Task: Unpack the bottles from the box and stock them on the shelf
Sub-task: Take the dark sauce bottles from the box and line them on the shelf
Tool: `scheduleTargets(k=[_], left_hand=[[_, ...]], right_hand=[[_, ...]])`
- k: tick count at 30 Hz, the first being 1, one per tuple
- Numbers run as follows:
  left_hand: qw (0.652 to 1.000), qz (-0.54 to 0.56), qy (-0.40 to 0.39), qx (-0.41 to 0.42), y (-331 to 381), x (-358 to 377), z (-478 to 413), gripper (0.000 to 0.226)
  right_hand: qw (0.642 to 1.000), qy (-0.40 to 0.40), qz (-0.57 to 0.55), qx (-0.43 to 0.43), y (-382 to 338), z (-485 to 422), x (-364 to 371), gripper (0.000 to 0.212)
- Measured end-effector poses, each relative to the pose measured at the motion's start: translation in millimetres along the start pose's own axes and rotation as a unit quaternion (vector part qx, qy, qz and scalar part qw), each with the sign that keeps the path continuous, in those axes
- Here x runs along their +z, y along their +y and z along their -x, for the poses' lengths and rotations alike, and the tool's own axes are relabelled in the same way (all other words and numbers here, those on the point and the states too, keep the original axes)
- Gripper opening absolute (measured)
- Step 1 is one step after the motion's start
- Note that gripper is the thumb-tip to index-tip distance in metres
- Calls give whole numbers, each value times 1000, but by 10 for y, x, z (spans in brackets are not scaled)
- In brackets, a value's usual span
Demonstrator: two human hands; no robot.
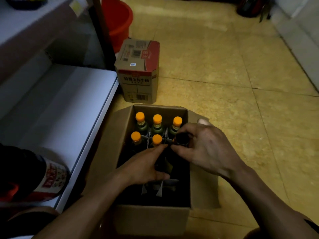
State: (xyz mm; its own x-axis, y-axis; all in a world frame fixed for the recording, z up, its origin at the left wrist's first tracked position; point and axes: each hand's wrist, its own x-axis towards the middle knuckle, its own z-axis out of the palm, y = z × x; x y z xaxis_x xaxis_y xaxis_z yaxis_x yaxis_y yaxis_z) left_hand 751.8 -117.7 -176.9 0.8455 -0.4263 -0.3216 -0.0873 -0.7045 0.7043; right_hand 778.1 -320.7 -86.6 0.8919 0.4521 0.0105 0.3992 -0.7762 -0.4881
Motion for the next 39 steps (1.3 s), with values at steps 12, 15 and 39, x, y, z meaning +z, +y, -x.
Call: scheduleTargets(k=[12, 15, 39], left_hand=[[965, 219, 146, 5, 192, -12, -45, 85], [951, 255, 173, 11, 237, -58, -18, 77], [891, 452, 27, -27, 292, -170, -171, 61]], right_hand=[[930, 168, -322, 56, -152, -194, -33, 43], [950, 120, -281, 54, -70, -240, 51, 60], [773, 2, -634, 36, 135, -550, 282, 63]])
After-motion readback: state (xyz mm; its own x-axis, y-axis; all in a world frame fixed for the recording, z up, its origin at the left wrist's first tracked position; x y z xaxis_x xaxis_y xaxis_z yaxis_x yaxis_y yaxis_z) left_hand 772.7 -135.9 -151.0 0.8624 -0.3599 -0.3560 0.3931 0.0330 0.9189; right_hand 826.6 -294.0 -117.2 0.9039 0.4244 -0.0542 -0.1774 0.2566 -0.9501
